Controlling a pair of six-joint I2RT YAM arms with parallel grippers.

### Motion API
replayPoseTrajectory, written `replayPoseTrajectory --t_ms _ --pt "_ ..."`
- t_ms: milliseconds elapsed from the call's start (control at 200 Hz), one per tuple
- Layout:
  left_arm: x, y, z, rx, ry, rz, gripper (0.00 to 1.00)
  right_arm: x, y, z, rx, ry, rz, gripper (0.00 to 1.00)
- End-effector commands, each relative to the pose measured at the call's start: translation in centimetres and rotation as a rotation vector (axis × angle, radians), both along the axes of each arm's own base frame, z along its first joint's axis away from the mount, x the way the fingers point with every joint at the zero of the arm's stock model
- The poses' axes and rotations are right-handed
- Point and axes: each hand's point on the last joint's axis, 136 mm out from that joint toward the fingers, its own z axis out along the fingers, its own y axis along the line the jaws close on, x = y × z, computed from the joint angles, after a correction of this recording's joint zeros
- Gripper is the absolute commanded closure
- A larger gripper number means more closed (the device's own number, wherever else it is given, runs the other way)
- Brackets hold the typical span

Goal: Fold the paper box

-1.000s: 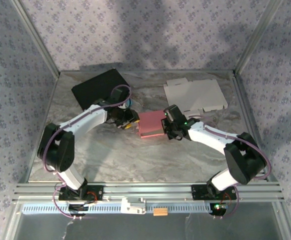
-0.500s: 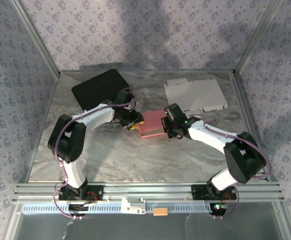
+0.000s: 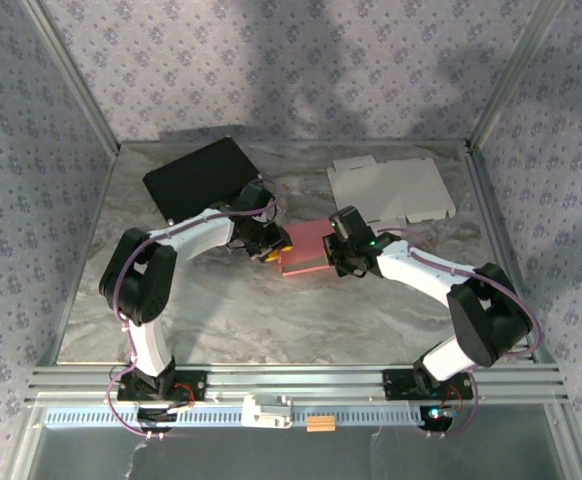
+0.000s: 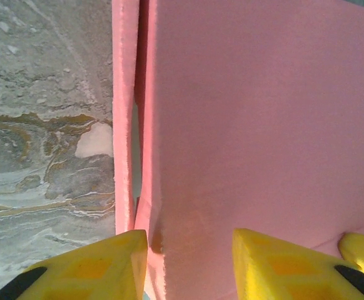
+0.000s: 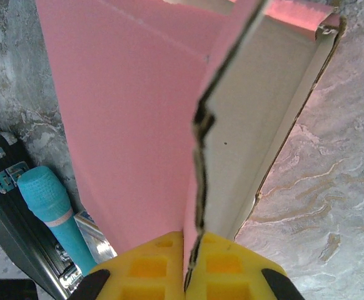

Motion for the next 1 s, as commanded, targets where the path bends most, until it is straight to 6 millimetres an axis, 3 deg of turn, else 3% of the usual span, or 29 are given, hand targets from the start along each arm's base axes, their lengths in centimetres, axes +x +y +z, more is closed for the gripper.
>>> replayPoseTrajectory --t_ms 0,295,545,725,840,994 --pt "0.2 0.4 1.2 0.038 -0.024 0.000 0.57 -0.3 -0.7 -0.8 -0.046 0.038 0.002 1.00" --pt "-0.4 -1.8 0.7 -0.030 0.015 -0.026 0.57 -0.2 -0.6 -0.9 -0.039 0.041 0.005 1.00" --pt "0.2 -1.8 0.7 -0.032 -0.004 -0.012 0.68 -0.1 -0.4 -0.8 -0.031 0.040 0.008 1.00" --pt "0.1 -0.8 1.0 0.004 -0.013 -0.002 0.75 -0.7 -1.0 -1.3 -0.048 0.059 0.016 1.00" --pt "-0.2 0.6 1.5 0.046 -0.015 0.017 0.61 -1.3 -1.6 -2.3 -0.064 0.081 0.023 1.00" --pt "-0.4 2.1 2.8 0.069 -0.039 0.026 0.54 -2.3 -2.1 -3.5 -0.077 0.118 0.026 1.00"
